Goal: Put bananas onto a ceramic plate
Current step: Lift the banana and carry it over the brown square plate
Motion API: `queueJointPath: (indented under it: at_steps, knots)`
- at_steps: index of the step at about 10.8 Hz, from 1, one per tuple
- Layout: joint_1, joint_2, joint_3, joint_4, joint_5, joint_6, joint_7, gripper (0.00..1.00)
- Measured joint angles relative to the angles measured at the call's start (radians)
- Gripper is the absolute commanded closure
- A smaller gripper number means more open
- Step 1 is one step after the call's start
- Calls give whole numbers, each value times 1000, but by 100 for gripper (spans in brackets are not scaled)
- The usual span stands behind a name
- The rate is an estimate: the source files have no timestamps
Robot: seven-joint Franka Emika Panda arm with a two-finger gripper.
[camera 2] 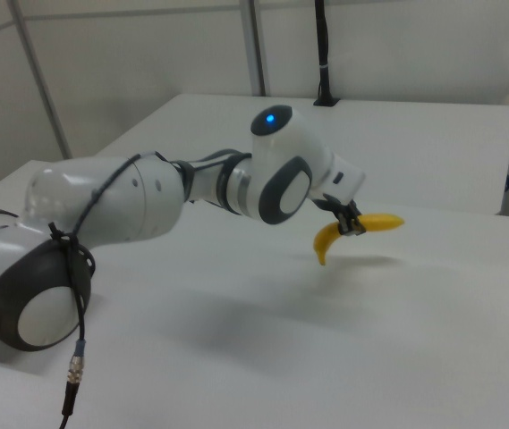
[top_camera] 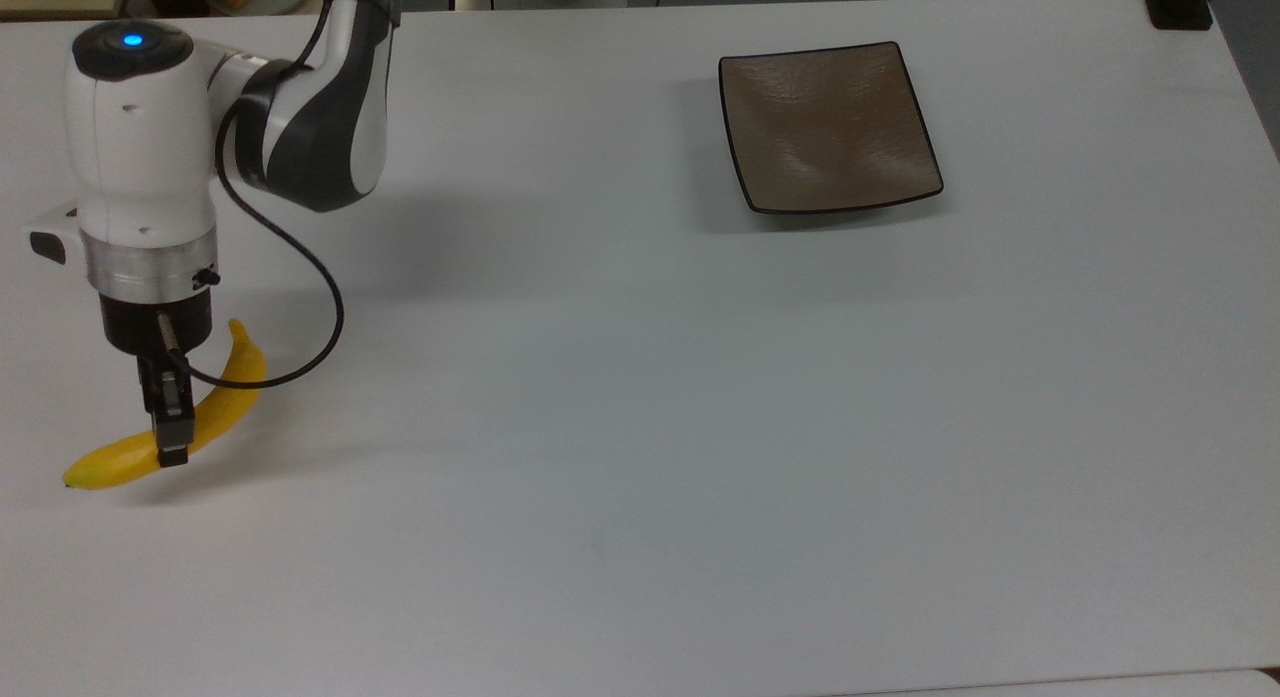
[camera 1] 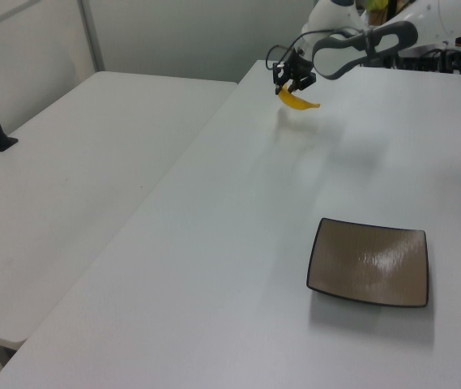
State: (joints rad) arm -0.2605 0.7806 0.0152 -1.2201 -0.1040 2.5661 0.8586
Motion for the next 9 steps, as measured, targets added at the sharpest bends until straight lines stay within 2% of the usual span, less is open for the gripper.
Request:
queueJointPath:
  at_steps: [3,6,9]
  knots:
    - [26,-81,39,-37,-24,-150,-23,79]
    - [60,-122,98,-50,-48,-316,-73,78]
    - [129,-178,133,-80,-56,-437,-141,78]
